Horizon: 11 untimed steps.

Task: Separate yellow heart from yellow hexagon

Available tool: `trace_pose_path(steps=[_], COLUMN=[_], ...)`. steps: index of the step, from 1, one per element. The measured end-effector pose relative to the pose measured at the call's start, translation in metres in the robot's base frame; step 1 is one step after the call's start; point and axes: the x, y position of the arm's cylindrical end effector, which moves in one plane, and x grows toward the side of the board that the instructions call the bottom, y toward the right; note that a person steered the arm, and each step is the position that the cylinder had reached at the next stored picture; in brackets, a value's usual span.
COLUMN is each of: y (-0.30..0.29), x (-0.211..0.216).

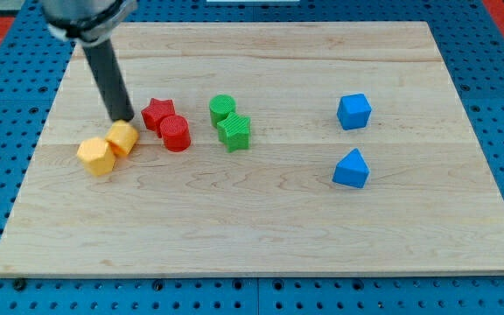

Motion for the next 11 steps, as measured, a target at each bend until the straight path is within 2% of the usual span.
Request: trace_pose_path(steps=[1, 3, 4, 5, 6, 7, 8, 9, 10, 11], y=[0.000, -0.067, -0.044, 0.052, 0.061, -0.007, 0.048, 0.157, 0.175, 0.107], x=[0.024, 0.045, 0.061, 0.062, 0.068, 0.058, 0.038, 0.064, 0.087, 0.043])
